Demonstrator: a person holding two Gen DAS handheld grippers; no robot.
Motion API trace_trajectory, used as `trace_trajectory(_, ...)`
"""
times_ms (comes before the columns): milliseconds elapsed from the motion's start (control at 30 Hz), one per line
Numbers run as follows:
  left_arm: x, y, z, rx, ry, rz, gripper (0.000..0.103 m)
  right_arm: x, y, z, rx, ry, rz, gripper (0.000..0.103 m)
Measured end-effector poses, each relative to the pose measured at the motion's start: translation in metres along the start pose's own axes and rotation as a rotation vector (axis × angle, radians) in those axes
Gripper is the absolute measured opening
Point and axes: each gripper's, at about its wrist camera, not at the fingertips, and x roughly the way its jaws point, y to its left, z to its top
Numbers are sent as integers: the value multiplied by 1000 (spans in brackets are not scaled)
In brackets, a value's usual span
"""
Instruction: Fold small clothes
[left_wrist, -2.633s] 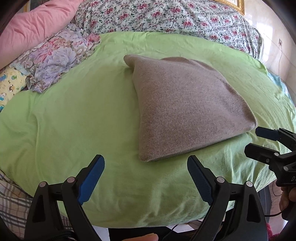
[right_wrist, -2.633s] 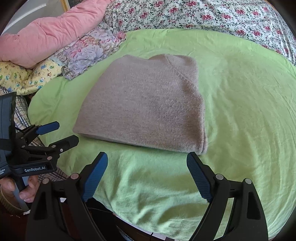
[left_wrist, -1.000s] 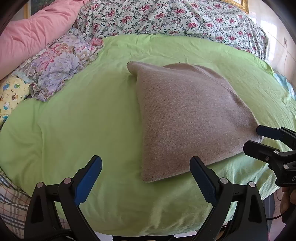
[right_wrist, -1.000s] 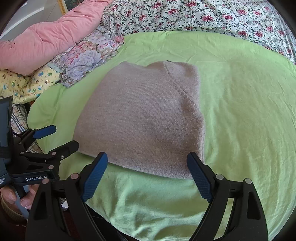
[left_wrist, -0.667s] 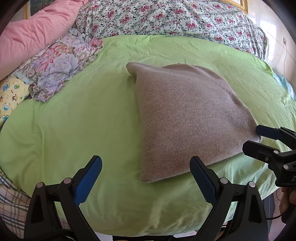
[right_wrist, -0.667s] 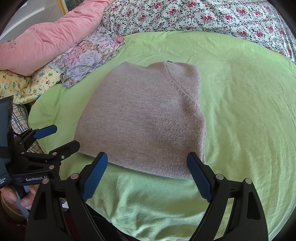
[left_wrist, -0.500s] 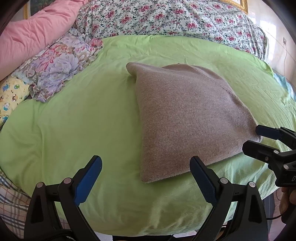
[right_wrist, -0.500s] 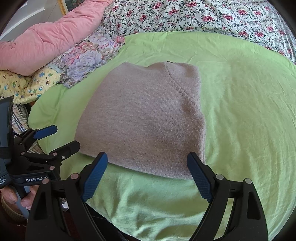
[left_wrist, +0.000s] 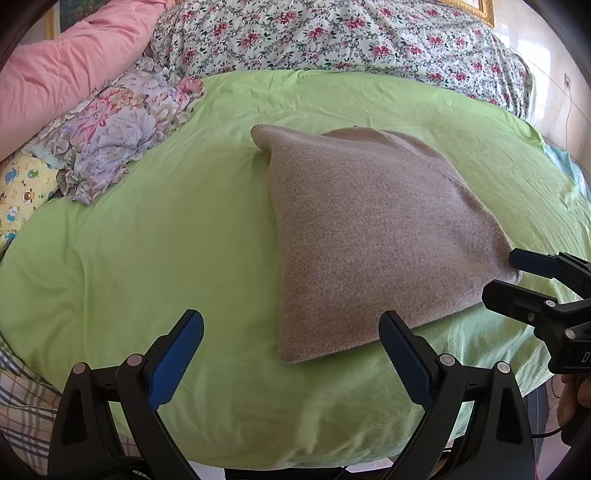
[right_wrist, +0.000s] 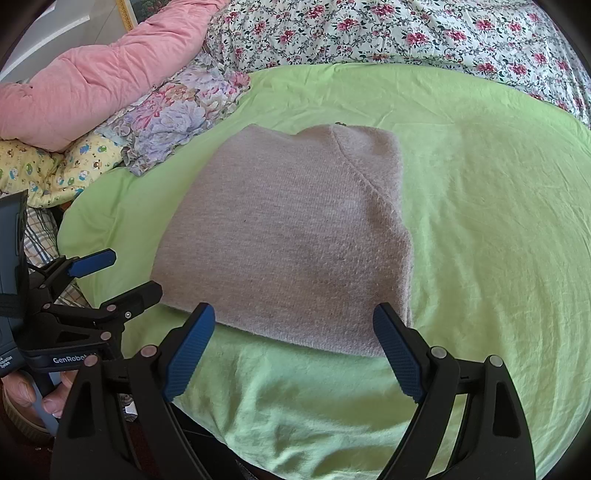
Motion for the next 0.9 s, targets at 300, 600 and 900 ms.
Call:
trace_trajectory(300,1,0,0,2,3,-2,96,0,0,0,-1,0,0,88)
trace_trajectory(600,1,0,0,1,4,-2,96,-1,2,0,0,-1,0,88)
trace_trajectory(900,2,0,0,5,5,-6,96,-2,4,0,-1,-1,2,88)
